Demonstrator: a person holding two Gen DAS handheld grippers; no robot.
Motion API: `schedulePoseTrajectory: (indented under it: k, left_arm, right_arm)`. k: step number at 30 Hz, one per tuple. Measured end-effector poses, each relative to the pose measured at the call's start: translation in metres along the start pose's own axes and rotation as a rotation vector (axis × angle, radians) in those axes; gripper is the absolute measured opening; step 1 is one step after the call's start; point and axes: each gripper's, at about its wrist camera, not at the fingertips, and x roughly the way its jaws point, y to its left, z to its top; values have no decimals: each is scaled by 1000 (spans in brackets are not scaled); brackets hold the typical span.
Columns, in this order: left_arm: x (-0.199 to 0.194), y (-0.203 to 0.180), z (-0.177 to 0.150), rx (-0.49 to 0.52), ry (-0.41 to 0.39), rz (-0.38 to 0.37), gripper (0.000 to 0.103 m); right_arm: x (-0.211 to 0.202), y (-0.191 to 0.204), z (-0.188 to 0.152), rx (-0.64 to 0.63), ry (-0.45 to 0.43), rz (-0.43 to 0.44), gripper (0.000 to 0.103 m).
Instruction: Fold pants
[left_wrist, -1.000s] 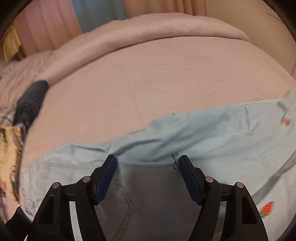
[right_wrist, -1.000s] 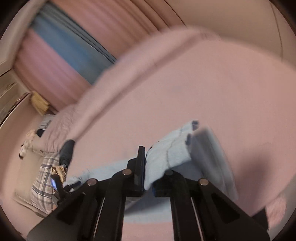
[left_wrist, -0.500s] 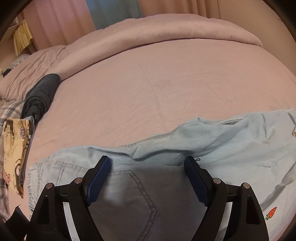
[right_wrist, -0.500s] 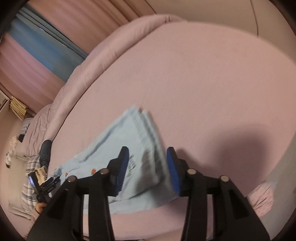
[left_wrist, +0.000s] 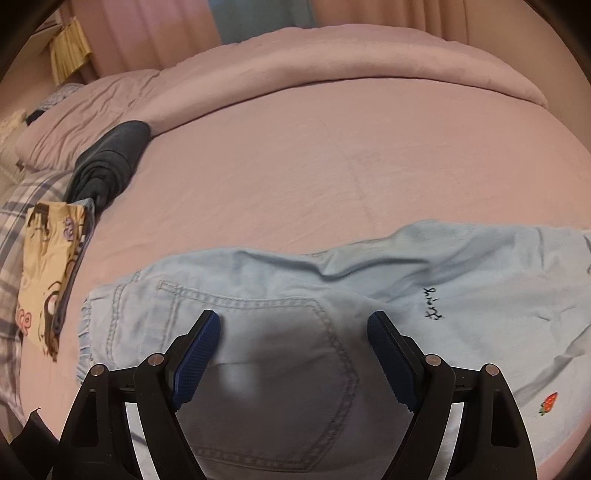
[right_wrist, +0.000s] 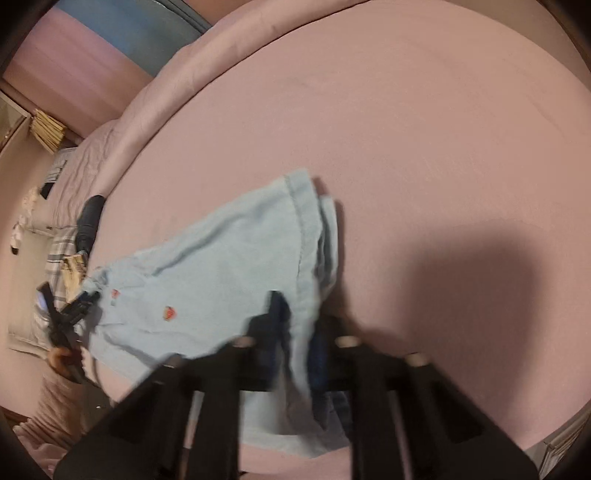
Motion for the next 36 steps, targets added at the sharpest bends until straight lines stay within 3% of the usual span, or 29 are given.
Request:
schedulePoseTrajectory:
  k: [6, 12, 14, 17, 19, 20, 22, 25, 28, 31, 33, 36]
  left_arm:
    - [7, -6, 9, -18, -23, 72, 84]
    - [16, -4, 27, -160, -84, 102, 84]
    - [28, -7, 33, -164, -95, 145, 84]
    - [44, -12, 43, -162, -69, 191, 84]
    - [45, -9, 47, -165, -58, 187, 84]
    - [45, -6, 48, -168, -44, 172, 84]
    - [37, 0, 46, -164, -21, 141, 84]
    - [11, -1, 34, -63, -15, 81, 84]
    - [-17, -7, 10, 62, -30, 65, 84]
    - [-40, -8, -20, 119, -61, 47, 84]
    - [-45, -8, -38, 136, -53, 61, 84]
    - [-37, -7, -58, 156, 6, 24, 84]
  right_arm:
    - [-31, 57, 34, -215, -207, -81, 7]
    - [-60, 54, 81, -268, -307, -135, 7]
    - [-63, 46, 91, -242, -299, -127, 7]
    - [-42, 30, 111, -168, -206, -153, 7]
    - [-2, 13, 120, -138, -105, -344, 7]
    - [14, 0, 120, -122, -60, -417, 12]
    - [32, -23, 117, -73, -13, -472, 12]
    - [18, -19, 110, -66, -111, -448, 16]
    - [-10, 10, 96, -133, -196, -382, 28]
    - [-22, 42, 69, -220, -150, -199, 36]
    - [-22, 48, 51, -242, -138, -214, 35]
    - [-32, 25, 44, -120, -182, -208, 35]
